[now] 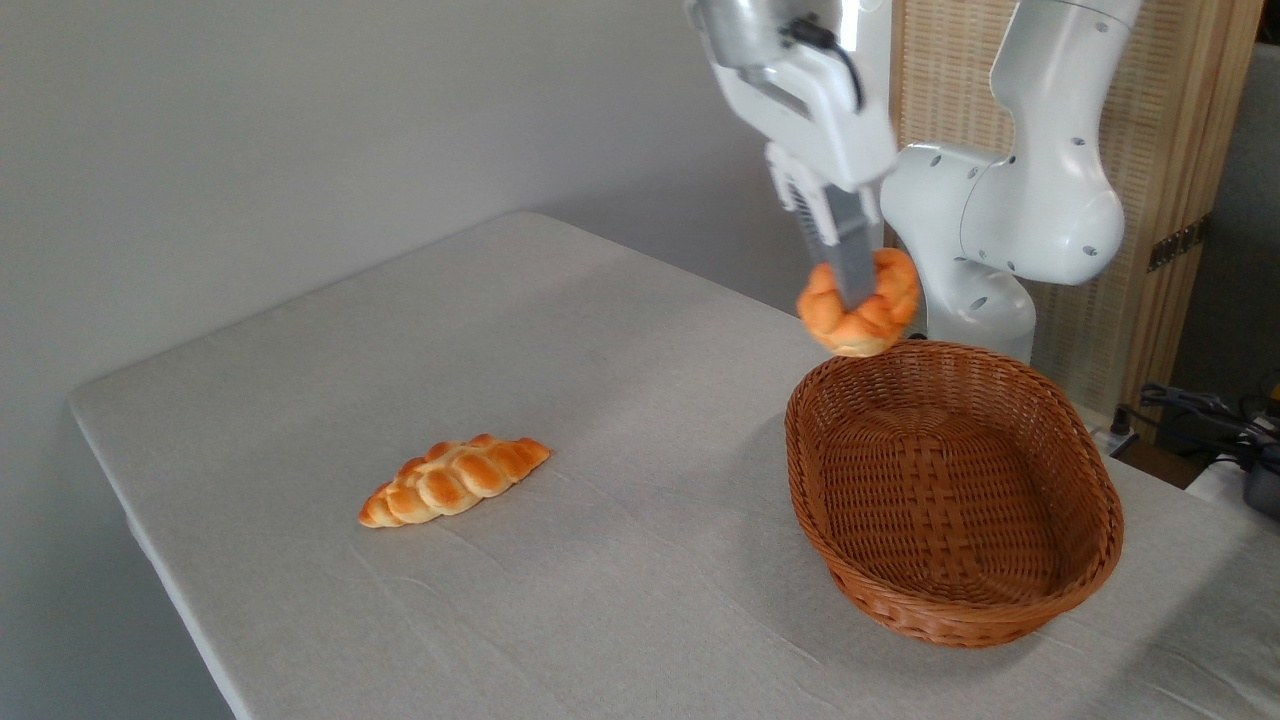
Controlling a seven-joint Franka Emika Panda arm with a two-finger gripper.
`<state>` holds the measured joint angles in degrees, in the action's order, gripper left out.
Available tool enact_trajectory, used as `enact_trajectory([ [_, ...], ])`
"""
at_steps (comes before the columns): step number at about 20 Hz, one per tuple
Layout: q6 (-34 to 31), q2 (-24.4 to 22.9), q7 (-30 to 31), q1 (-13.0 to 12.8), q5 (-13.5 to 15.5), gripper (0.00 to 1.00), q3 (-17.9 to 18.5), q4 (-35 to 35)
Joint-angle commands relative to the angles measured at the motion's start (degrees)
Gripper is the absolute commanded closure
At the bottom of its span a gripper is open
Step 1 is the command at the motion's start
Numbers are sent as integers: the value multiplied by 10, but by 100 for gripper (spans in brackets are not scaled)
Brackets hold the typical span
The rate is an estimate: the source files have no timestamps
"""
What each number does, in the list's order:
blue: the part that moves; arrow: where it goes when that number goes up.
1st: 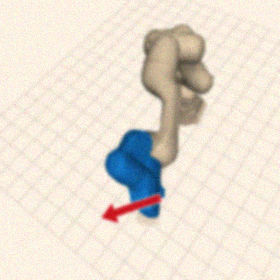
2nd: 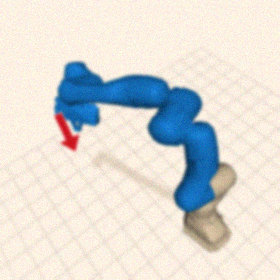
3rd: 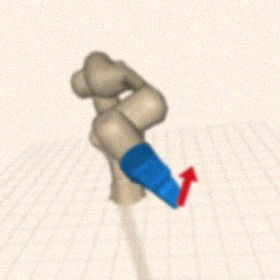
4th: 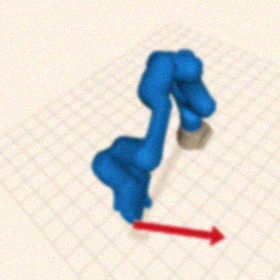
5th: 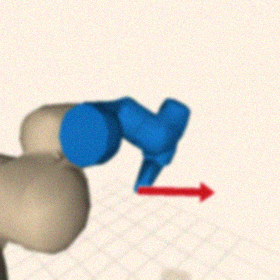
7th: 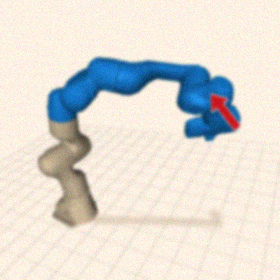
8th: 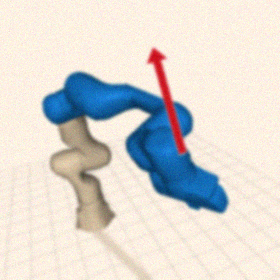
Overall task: Put bread into the basket
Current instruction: 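Lift the held roll and carry it over the wicker basket, then lower the roll into the basket and open the gripper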
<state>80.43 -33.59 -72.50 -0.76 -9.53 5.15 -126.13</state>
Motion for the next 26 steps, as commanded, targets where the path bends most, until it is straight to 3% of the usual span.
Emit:
enact_trajectory([
  [1,16,-57,-15,-6,8,84,8,-109],
  [4,34,-55,-13,-18,11,84,8,-142],
  [7,50,-48,-14,-17,11,76,10,-173],
  [8,57,-47,-13,-17,11,66,9,-182],
  [9,61,-45,-13,-17,11,45,9,-184],
  [11,61,-32,-12,-18,11,29,9,-185],
  [14,68,-21,-11,-21,11,21,9,-190],
  [16,69,-17,-9,-22,14,7,9,-192],
  [18,69,-17,-9,-22,20,0,9,-192],
  [26,67,-10,4,-23,65,0,10,-189],
])
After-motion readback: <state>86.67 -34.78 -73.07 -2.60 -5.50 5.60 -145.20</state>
